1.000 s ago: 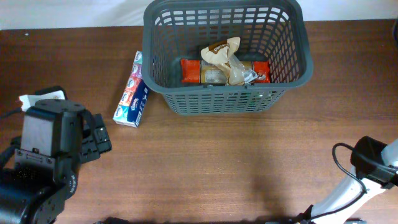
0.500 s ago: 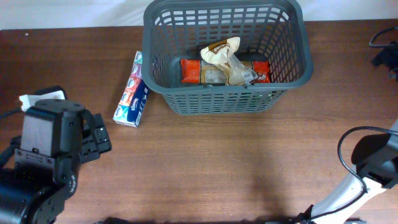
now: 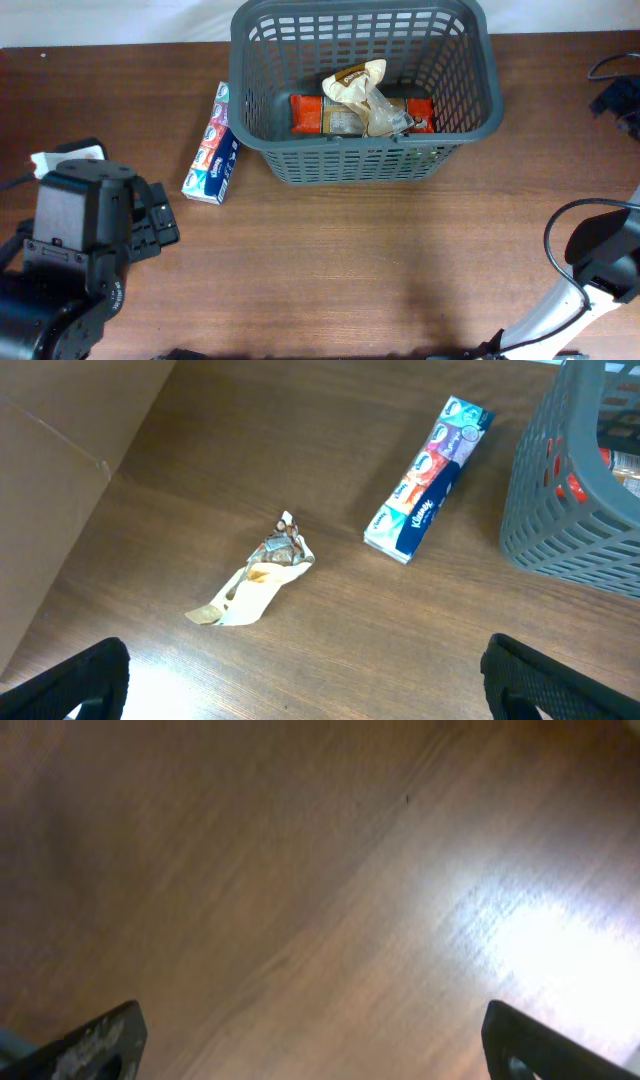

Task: Pack container
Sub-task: 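Retract the right gripper to the right edge, then move the left gripper down over the Kleenex tissue pack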

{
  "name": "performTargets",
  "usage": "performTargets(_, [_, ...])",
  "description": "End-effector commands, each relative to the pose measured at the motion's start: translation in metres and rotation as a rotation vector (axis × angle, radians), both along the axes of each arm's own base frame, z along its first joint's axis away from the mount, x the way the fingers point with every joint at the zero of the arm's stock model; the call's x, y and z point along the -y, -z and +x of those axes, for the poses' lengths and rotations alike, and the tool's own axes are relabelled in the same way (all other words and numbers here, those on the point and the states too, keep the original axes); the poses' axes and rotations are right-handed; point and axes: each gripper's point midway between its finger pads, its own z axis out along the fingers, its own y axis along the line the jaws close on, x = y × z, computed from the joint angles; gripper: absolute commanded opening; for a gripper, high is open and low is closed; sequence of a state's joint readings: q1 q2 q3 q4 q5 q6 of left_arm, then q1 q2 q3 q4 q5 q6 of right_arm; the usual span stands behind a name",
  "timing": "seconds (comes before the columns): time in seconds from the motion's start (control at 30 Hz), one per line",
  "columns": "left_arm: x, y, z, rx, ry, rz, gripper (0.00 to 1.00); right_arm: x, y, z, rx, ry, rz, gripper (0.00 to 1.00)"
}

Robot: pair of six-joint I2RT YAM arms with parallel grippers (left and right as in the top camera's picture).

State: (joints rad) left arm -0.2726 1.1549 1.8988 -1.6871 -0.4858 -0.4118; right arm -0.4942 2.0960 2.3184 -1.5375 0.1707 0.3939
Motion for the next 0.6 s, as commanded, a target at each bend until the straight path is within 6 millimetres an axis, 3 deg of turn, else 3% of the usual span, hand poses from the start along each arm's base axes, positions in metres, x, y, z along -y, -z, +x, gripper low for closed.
performTargets(0.0, [0.0,0.001,0.0,-0.001,-0.006,-0.008,1.0,0.006,-0.004,-0.002,0.011,0.024,-0.028,0.99])
performTargets(0.3, [0.032,0.005,0.006,-0.007,0.106,-0.161,1.0,0.006,-0.004,-0.002,0.01,0.025,-0.028,0.99])
performTargets(0.57, [0.045,0.009,0.008,-0.029,0.158,-0.204,1.0,0.006,-0.004,-0.002,0.01,0.025,-0.028,0.99])
